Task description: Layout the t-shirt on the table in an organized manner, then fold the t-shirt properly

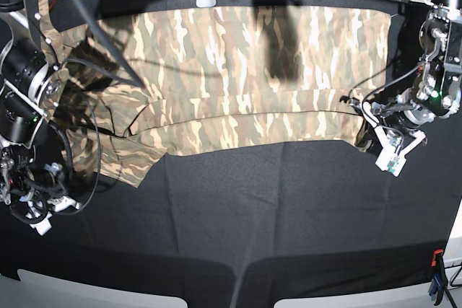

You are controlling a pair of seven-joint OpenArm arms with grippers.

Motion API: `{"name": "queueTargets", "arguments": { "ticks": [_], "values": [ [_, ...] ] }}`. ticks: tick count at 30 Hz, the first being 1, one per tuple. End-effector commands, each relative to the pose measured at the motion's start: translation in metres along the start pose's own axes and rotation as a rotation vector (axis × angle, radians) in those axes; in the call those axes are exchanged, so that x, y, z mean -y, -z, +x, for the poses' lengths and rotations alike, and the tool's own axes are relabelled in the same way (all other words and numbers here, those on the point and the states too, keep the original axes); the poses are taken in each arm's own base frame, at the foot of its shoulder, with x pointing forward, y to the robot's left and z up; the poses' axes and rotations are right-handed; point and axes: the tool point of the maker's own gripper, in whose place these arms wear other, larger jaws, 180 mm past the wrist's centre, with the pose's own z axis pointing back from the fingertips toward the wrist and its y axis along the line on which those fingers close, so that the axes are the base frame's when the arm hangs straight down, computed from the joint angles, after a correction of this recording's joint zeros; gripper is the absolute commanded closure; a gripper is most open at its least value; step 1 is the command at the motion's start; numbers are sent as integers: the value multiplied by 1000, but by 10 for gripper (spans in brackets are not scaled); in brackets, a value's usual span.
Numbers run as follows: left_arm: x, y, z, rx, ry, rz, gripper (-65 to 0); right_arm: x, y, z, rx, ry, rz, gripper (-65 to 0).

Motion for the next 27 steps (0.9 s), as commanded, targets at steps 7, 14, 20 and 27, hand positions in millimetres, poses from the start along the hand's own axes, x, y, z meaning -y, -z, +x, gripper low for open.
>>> {"name": "queueTargets", "arguments": {
  "ticks": [7, 14, 20, 27],
  "values": [
    [-7, -4, 20, 57, 19, 12, 0, -15, -15, 35, 114, -37, 69, 0],
    [-7, -4, 20, 56, 19, 13, 0, -25, 1, 16, -6, -155, 45, 0],
    [-7, -4, 20, 56, 19, 13, 0, -24, 25, -32, -205, -276, -5, 0],
    [-7, -4, 20, 57, 19, 13, 0, -31, 33, -34, -175, -285, 24, 0]
  ]
}}
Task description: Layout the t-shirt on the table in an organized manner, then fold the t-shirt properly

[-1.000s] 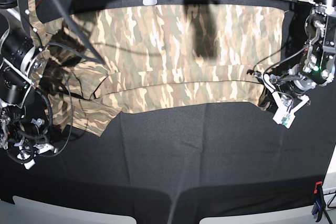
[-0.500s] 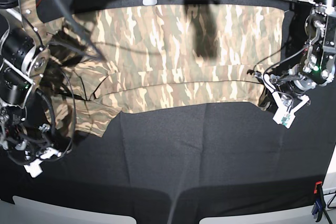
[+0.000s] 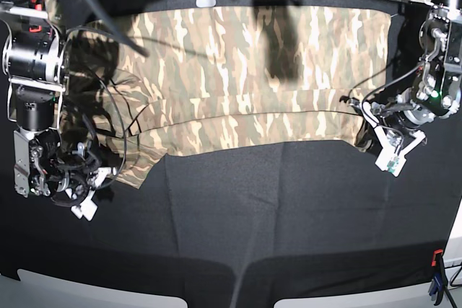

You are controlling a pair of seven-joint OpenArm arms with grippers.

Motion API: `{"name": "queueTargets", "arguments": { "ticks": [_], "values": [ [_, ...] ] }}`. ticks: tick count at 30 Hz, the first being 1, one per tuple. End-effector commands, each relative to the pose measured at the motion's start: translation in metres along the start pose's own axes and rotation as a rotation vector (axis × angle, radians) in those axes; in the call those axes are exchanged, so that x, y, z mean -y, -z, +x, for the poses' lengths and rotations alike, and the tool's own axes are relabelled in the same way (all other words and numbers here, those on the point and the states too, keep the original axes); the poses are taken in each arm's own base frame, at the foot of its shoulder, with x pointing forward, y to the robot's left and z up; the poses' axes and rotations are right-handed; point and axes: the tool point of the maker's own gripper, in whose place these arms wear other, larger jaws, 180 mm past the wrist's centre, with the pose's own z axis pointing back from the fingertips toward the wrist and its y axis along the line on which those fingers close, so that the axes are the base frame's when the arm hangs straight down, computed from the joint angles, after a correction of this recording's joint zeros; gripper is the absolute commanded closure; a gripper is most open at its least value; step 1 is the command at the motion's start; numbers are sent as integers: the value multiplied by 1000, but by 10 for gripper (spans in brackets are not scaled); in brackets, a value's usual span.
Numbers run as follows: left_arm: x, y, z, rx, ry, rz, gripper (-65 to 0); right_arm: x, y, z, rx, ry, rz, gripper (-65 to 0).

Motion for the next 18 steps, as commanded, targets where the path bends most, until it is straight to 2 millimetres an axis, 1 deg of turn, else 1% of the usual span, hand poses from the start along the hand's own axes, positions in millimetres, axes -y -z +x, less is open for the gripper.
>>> {"name": "queueTargets", "arguments": {
  "ticks": [1, 6, 12, 15, 17, 18],
  "values": [
    [-7, -4, 21, 58, 19, 13, 0, 0, -17, 32, 95, -20, 5, 0],
    [-7, -4, 20, 57, 19, 13, 0, -8, -27, 55, 192, -48, 17, 0],
    [-7, -4, 20, 57, 19, 13, 0, -18, -48, 87, 304, -125, -8, 0],
    [-7, -4, 20, 57, 19, 13, 0, -23, -56, 94, 336, -169, -21, 0],
    [-7, -4, 20, 57, 19, 13, 0, -28, -57, 93, 352, -199, -29, 0],
    [-7, -4, 20, 57, 19, 13, 0, -31, -56, 89, 355, -213, -32, 0]
  ]
}}
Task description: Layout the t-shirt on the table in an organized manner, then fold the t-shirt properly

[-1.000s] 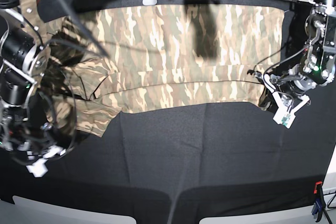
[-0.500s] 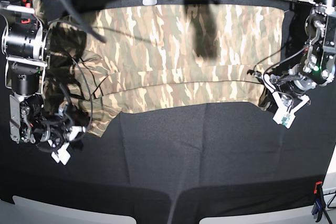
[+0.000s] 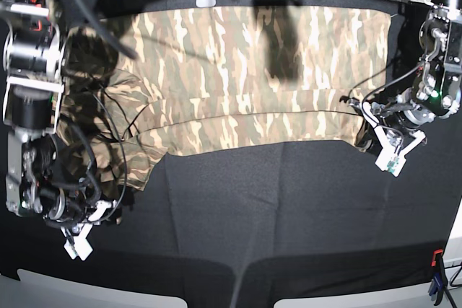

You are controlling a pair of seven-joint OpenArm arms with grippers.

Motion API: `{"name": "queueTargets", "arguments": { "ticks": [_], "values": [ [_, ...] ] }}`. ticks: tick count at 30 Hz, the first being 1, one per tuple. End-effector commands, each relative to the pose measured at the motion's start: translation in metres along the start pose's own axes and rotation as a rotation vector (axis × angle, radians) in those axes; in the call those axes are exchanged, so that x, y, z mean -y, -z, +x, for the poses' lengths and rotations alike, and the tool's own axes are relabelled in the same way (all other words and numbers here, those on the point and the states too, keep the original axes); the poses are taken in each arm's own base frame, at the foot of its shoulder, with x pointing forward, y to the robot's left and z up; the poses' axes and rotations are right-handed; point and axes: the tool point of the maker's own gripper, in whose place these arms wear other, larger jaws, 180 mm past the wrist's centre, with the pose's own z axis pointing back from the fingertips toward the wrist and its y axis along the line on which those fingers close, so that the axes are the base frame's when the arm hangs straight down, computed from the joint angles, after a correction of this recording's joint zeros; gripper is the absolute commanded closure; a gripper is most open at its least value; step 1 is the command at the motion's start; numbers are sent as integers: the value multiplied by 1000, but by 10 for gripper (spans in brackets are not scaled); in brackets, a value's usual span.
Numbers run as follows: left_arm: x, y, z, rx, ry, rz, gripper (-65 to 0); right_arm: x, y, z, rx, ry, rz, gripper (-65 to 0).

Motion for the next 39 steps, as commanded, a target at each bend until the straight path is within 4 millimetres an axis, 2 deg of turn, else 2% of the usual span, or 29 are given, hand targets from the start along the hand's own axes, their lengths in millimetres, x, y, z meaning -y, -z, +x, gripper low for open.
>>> {"name": "queueTargets", "arguments": {
  "ticks": [1, 7, 15, 18, 21, 23, 26, 31, 35, 39],
  "values": [
    [-7, -4, 20, 57, 18, 13, 0, 0, -10, 15, 56, -33, -4, 0],
    [-7, -4, 20, 57, 18, 13, 0, -40, -13, -32, 42, -149, 12, 0],
    [-7, -4, 20, 56, 18, 13, 0, -119, -41, -97, 3, -343, 55, 0],
    [-7, -4, 20, 56, 18, 13, 0, -137, -53, -128, -56, -403, 45, 0],
    [-7, -4, 20, 54, 18, 13, 0, -147, -66, -156, -105, -421, 34, 0],
    [-7, -4, 20, 53, 18, 13, 0, -145, -77, -167, -119, -404, 15, 0],
    [-7, -4, 20, 53, 18, 13, 0, -128, -94, -175, -127, -368, -49, 0],
    [-7, -4, 20, 53, 18, 13, 0, -95, -123, -171, -80, -275, -144, 0],
    [-7, -4, 20, 54, 18, 13, 0, -67, -148, -175, -84, -230, -246, 0],
    [-4, -7, 26, 71, 30, 9, 0, -49, -169, -176, -72, -185, -309, 0]
  ]
}}
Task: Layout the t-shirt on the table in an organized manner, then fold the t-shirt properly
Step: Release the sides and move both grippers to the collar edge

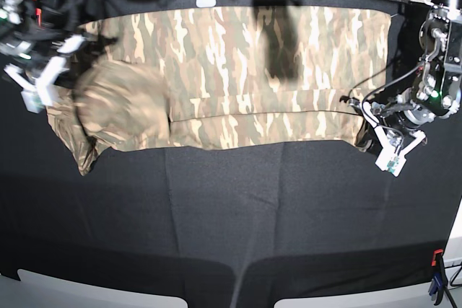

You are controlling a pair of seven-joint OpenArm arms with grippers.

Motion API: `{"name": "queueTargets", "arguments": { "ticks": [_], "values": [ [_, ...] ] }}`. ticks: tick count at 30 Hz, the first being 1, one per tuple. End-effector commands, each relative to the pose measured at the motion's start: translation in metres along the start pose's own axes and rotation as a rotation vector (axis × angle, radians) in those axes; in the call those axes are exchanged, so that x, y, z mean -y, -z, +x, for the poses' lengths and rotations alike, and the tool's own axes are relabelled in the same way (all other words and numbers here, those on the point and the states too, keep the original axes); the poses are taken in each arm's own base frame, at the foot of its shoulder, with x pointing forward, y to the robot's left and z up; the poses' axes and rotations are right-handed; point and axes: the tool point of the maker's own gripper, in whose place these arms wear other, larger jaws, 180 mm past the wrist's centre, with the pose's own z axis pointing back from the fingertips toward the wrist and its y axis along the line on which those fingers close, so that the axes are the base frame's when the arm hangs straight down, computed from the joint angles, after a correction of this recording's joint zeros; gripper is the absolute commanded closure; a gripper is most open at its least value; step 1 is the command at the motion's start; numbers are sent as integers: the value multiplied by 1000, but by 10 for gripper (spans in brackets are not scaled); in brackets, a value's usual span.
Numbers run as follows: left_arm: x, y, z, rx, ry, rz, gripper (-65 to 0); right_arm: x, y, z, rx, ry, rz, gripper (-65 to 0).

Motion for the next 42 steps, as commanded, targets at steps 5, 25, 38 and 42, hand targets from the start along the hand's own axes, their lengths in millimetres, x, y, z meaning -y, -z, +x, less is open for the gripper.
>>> {"name": "queueTargets", "arguments": {
  "ticks": [5, 25, 38, 42],
  "values": [
    [7, -15, 43, 90, 71, -7, 0, 33, -22, 3, 22, 23, -100, 0],
    [63, -37, -14, 112, 370, -161, 0, 46, -39, 9, 80, 90, -121, 0],
    [48, -52, -31, 21, 574, -222, 0, 50, -39, 7, 67, 80, -140, 0],
    [40, -66, -28, 27, 523, -264, 0, 57, -40, 2, 40, 57, -184, 0]
  ]
}}
